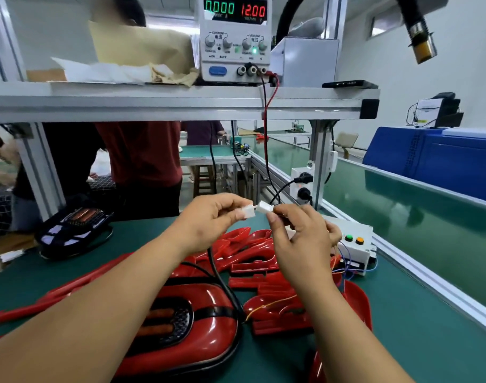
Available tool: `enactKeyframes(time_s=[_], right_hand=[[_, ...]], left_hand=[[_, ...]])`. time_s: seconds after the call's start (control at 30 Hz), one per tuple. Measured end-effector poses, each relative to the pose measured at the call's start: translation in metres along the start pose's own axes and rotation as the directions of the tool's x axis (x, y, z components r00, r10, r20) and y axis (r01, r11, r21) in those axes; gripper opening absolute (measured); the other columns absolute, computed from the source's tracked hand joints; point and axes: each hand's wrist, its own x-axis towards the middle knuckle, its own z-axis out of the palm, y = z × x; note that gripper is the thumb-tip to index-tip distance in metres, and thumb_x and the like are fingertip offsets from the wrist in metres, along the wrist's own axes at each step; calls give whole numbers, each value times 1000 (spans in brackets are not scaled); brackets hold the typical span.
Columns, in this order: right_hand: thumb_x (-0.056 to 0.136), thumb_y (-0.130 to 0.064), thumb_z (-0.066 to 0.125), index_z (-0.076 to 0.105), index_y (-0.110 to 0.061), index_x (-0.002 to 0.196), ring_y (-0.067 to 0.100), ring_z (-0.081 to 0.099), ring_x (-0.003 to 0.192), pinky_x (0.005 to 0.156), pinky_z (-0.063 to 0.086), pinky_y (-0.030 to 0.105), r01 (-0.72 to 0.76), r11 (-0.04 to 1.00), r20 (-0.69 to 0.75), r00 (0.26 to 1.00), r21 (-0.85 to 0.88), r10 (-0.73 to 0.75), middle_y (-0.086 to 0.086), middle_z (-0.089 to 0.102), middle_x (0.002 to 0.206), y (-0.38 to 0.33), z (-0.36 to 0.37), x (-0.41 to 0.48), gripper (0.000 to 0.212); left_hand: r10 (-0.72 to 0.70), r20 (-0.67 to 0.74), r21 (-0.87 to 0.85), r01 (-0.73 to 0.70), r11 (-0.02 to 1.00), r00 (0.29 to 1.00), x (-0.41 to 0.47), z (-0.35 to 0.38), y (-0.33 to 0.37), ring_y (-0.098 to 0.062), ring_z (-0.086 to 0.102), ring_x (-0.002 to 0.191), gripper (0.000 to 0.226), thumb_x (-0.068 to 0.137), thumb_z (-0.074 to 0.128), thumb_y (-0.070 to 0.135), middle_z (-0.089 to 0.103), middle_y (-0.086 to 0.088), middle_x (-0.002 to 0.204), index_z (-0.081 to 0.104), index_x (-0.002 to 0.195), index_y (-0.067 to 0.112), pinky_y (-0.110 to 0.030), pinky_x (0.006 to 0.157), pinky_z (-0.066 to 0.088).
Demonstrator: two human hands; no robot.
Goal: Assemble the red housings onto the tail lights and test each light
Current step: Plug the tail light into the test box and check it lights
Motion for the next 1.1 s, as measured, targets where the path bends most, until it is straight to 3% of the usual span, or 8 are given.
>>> enactKeyframes(time_s=[0.1,0.23,0.37,0.53,0.63,0.77,0.97,1.1], right_hand=[[89,-43,54,70,-32,92,11,55,90,85,19,34,4,1000,25,1000,-8,-4,-10,60,87,1,0,0,20],[90,-36,62,70,-33,91,13,54,94,82,15,32,39,998,59,998,-43,-37,-9,60,87,3,0,0,8],[87,-33,64,71,-32,88,16,53,93,85,17,33,97,994,90,992,-56,-92,-7,57,85,4,-3,2,7],[87,-29,70,72,-33,91,18,52,96,86,14,29,206,976,232,955,-71,-185,-6,54,86,10,-7,6,6],[87,-29,70,73,-32,92,18,52,95,87,14,29,210,976,241,952,-64,-189,-7,54,86,10,-8,6,6],[91,-35,63,69,-32,97,12,52,101,91,12,26,180,979,240,958,-90,-154,-12,57,93,10,-10,7,9],[93,-18,59,65,-23,85,14,54,99,94,17,36,178,982,293,944,-58,-154,-10,60,89,7,-5,5,11],[93,-14,58,60,-24,79,13,53,93,92,17,33,159,987,264,952,3,-155,-8,60,84,7,0,3,17]], left_hand=[[11,12,-65,-10,998,1000,-4,-1,-1,15,61,96,25,92,66,14,70,20,101,72,115,22,-1,83,41],[67,-40,-125,-71,990,997,-8,-1,-2,13,61,102,31,89,68,8,68,24,102,71,107,33,-4,87,44],[101,-73,-80,-107,991,992,-8,-3,-4,7,67,88,32,84,74,8,72,20,91,71,94,38,-6,79,47],[145,-10,92,-143,985,989,-8,-7,-8,-5,68,83,24,82,78,11,74,9,91,73,98,29,-17,78,53],[179,-2,129,-177,976,984,-8,-8,-7,1,67,83,22,82,78,13,73,14,90,76,102,20,-13,77,51],[193,-12,126,-190,974,981,-9,-9,-6,6,66,82,26,82,77,14,69,23,89,75,106,23,-6,75,47],[205,9,186,-203,961,979,-9,-8,-7,11,64,85,25,81,78,15,71,17,91,76,106,20,-3,77,44],[189,24,181,-190,965,982,-11,-5,-6,8,64,90,26,83,77,15,72,14,97,76,108,21,-6,82,46]])
